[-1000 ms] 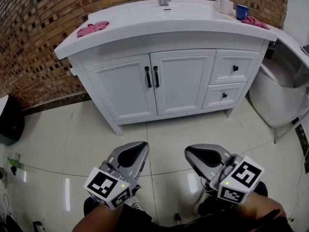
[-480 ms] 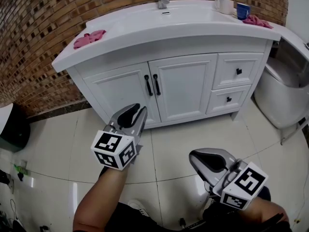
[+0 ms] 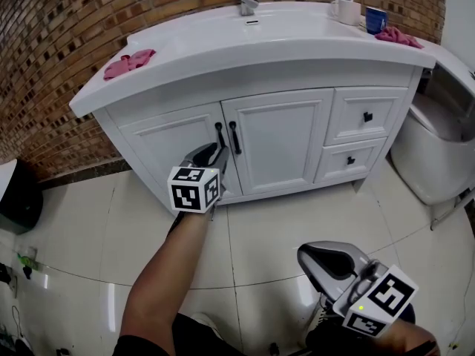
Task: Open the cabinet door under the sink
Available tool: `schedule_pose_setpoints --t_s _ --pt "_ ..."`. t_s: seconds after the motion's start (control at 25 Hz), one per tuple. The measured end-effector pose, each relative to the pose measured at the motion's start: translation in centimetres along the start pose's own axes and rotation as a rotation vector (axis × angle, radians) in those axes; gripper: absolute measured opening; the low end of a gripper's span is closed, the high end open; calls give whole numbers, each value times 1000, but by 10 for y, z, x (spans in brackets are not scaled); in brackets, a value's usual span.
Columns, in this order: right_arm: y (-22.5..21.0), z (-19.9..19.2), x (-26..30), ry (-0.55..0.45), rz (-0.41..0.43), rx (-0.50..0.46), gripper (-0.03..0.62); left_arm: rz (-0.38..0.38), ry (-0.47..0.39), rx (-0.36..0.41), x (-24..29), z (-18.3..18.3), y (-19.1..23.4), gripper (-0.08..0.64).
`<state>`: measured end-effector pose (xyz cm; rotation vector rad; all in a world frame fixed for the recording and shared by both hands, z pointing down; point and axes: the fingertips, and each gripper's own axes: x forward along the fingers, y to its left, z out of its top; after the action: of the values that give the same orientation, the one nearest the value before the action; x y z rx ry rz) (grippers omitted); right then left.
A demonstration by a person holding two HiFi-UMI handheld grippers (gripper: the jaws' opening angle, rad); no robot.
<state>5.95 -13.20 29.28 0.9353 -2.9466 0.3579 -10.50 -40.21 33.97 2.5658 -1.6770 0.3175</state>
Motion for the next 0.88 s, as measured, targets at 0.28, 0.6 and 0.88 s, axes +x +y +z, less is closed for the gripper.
schedule_pose_setpoints --t_s 0.28,0.6,0.88 --pt "-16 -2 -2 12 -28 10 11 3 -8 -31 24 2 14 114" --pt "-19 -7 2 37 -30 9 9 -12 -6 -10 34 2 14 53" --pt "-12 -9 5 47 -15 -8 11 -41 -19 -50 21 -2 8 41"
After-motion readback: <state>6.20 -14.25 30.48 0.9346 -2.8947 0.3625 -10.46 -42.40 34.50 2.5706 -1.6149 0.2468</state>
